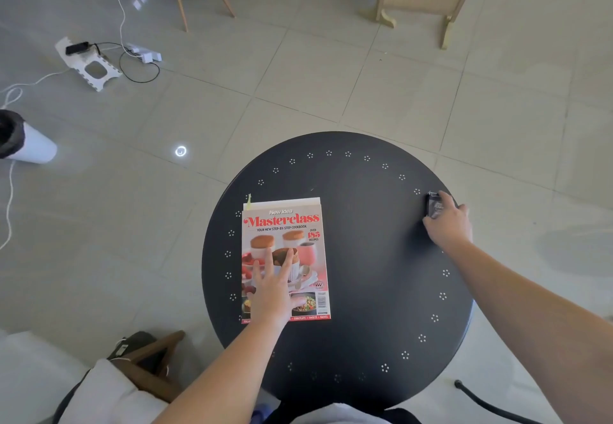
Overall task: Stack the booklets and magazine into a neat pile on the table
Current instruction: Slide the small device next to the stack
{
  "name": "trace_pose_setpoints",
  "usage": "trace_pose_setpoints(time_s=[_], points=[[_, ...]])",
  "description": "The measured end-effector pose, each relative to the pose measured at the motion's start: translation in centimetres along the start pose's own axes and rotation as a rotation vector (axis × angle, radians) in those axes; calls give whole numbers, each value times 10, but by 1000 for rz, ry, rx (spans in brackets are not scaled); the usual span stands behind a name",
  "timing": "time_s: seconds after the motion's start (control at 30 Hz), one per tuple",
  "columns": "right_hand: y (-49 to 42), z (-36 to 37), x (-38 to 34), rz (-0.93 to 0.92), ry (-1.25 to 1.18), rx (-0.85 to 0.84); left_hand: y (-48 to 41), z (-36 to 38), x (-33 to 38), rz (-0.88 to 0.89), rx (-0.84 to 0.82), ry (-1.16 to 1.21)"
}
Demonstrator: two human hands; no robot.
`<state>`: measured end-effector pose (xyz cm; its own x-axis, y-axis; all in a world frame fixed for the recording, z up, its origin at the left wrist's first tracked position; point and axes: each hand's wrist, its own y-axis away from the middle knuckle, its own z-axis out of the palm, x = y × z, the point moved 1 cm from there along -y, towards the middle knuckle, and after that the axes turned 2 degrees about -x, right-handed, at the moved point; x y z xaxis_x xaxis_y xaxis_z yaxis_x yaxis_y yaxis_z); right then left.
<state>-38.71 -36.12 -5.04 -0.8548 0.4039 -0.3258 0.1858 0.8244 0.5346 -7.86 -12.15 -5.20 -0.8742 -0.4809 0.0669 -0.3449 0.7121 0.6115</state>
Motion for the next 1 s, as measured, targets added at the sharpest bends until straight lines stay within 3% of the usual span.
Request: trace_pose_setpoints(time_s=[0.57,1.0], points=[[8,-5,-3,-7,-19,-12,0,1,0,-6,-9,-15],[90,59,-40,-81,-94,-63,1,-1,-2,10,-21,-14]])
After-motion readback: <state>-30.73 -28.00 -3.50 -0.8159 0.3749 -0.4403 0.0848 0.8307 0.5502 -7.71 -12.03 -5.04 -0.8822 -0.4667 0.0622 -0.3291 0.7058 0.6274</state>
